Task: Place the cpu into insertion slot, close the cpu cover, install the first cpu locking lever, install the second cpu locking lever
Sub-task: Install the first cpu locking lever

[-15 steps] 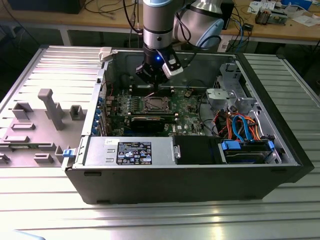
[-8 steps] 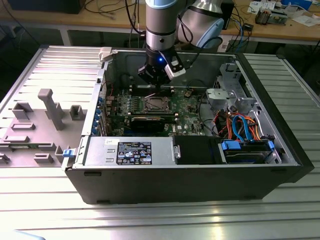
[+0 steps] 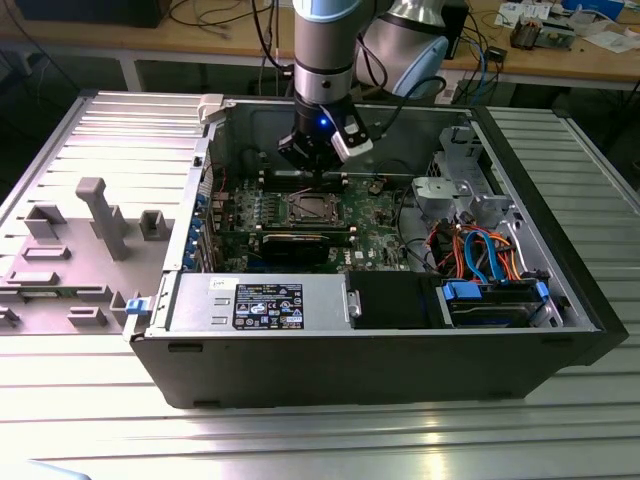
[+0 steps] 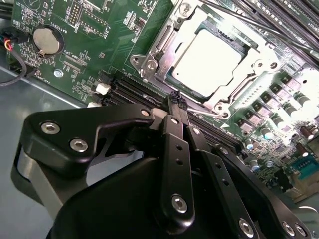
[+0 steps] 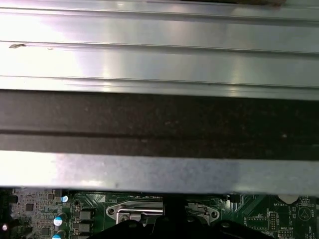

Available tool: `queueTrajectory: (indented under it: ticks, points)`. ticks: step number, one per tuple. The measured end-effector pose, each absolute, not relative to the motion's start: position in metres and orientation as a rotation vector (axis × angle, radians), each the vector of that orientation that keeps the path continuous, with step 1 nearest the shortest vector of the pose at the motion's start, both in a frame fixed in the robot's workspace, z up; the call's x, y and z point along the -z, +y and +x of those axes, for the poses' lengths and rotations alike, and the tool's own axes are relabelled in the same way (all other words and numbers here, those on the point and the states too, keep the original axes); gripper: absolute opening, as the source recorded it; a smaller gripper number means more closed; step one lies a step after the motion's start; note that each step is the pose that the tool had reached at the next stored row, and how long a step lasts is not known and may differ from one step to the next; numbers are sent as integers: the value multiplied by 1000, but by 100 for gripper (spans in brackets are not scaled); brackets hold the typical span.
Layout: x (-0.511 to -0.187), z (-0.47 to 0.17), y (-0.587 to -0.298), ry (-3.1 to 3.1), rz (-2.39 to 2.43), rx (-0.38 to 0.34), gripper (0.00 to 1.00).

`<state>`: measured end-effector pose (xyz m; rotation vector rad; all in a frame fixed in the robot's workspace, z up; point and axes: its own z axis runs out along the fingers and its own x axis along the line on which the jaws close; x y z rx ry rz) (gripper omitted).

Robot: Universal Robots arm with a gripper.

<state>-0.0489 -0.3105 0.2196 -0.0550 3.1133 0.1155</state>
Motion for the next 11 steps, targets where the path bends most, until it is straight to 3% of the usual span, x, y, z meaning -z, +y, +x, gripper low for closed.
queueTrajectory:
  ticks: [11]
  points:
    - [-215, -47, -311, 3113, -54, -115, 11]
